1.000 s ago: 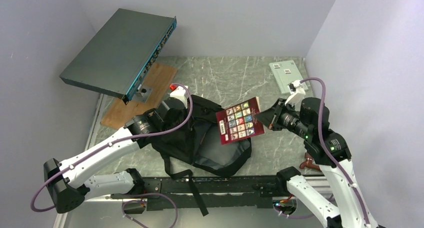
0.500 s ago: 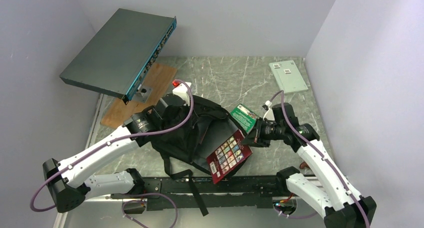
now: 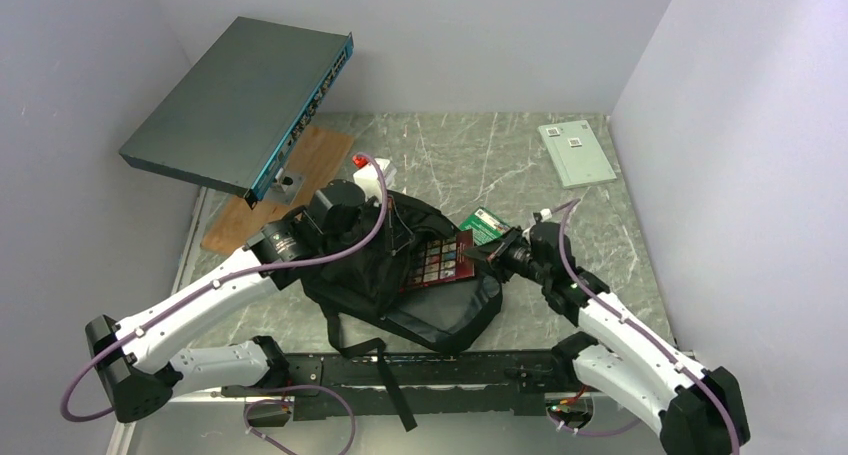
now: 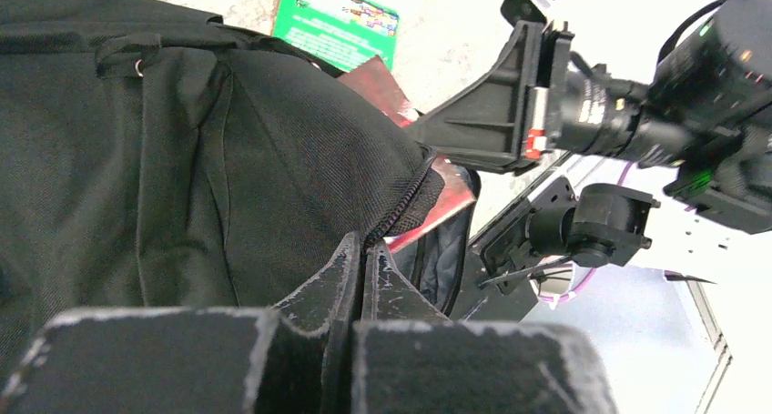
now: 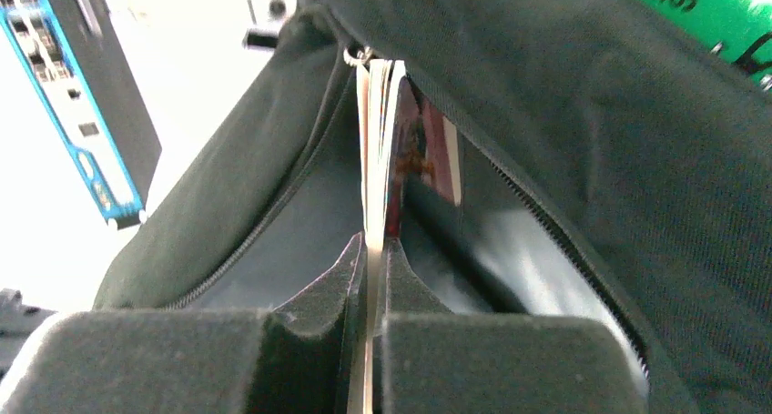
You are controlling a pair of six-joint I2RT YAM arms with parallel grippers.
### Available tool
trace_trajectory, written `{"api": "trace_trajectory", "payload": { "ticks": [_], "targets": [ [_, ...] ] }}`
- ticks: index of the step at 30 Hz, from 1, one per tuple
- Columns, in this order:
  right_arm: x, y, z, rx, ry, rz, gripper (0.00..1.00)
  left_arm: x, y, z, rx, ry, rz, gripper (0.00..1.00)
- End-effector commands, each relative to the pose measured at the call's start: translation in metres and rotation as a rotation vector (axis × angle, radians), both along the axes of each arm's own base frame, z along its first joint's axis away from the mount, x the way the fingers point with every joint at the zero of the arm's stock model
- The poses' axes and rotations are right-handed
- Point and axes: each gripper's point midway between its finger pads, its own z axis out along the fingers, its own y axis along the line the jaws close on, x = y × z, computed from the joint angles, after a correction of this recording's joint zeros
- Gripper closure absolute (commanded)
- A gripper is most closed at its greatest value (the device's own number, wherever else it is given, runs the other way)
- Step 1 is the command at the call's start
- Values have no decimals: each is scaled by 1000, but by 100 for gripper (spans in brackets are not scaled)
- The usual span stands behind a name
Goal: Pack the student bag
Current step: Place the book in the student bag.
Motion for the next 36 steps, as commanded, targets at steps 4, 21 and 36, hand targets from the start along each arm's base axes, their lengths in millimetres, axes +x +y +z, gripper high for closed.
{"api": "trace_trajectory", "payload": {
  "ticks": [4,21,36],
  "targets": [
    [51,9,21,38,-213,-356,100,4,-12,51,-142,-61,-7,100],
    [23,106,-82,-369,-138,-80,67,6,-6,29,-96,-20,36,100],
    [1,133,-95,-416,-197,206,64,4,-3,21,-85,-4,40,100]
  ]
}}
